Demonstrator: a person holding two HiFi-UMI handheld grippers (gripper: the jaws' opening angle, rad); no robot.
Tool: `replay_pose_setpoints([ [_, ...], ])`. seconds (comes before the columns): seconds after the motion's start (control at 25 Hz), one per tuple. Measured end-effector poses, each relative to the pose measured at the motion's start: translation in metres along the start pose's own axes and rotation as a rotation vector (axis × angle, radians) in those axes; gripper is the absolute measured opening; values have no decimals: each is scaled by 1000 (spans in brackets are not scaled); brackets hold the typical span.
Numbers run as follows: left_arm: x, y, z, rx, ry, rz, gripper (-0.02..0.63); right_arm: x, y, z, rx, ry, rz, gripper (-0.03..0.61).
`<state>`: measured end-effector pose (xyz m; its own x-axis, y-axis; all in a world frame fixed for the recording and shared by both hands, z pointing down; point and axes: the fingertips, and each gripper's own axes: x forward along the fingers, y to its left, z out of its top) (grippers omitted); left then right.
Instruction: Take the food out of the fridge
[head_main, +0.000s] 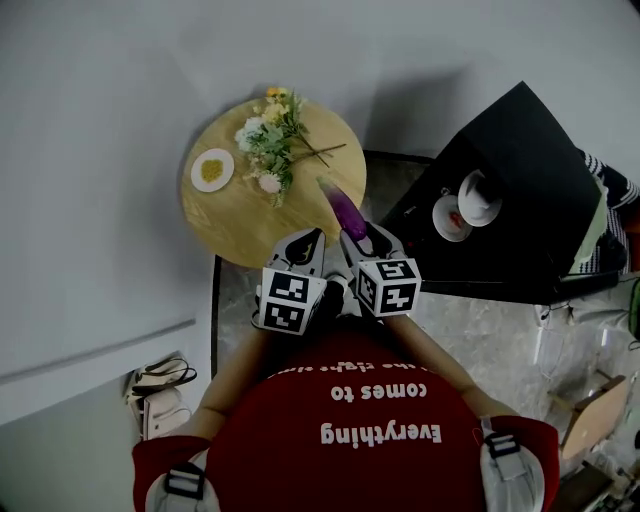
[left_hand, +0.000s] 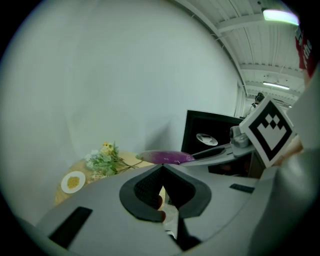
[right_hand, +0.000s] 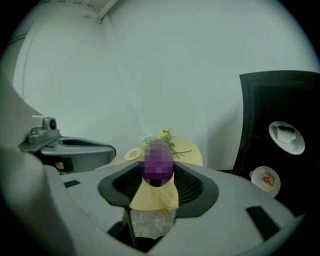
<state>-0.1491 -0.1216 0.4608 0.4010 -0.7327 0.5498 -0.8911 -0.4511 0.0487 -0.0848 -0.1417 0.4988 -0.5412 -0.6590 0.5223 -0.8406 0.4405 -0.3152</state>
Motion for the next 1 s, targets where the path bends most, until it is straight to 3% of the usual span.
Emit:
replay_pose_setpoints([
  [0.44,-11,57,-19,-88,11,125,6,84,-11,-49,-124,158,16,204],
  [1.0,-18,89,-38,-133,32,168,6,150,-17,-104,-149,300,45,204],
])
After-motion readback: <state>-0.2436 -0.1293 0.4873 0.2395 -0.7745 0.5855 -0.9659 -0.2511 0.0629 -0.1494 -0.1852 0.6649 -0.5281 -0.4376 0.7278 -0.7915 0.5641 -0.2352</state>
